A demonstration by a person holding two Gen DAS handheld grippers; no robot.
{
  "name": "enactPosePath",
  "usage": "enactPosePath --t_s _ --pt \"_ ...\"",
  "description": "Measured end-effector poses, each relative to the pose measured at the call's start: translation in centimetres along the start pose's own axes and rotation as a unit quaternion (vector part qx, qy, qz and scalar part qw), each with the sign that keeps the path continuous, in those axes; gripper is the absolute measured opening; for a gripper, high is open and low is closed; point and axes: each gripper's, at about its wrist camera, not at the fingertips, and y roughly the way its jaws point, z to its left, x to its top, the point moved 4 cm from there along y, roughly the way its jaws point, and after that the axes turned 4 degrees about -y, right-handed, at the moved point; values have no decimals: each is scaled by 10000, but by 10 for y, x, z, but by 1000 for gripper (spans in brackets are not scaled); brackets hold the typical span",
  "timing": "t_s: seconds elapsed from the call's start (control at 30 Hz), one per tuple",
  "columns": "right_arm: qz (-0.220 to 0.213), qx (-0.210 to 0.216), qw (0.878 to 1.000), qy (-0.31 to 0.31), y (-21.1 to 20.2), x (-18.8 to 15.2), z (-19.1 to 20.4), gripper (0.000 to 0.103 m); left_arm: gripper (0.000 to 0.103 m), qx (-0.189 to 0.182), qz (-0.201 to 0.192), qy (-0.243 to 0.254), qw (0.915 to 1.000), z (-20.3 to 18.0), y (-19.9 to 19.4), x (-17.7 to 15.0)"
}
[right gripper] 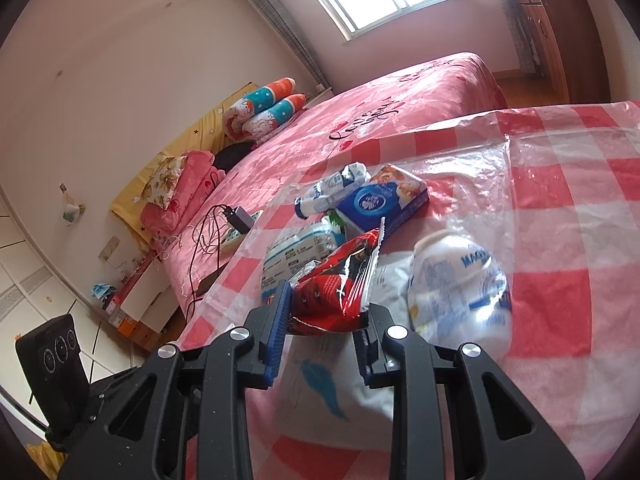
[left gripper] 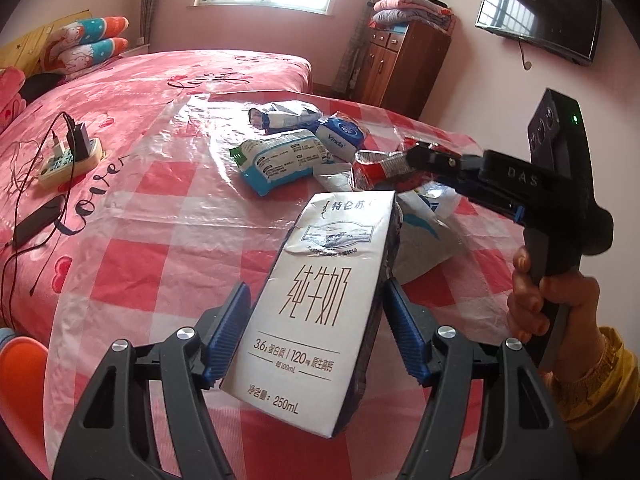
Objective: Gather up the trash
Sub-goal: 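Lift the milk carton with the left tool while the right tool lifts the red wrapper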
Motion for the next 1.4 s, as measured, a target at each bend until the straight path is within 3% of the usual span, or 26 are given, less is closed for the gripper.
enactPosePath --t_s 0.87,1.3,1.4 --pt "389 -147 9991 -73 -25 -59 60 30 64 -399 -192 -443 9980 40 -56 -46" --pt "442 -429 9980 -128 -36 -72 64 30 64 -778 192 124 9967 31 -55 -57" --pt "448 -503 9976 -176 -38 -74 65 30 70 -794 290 271 9961 24 -53 -59"
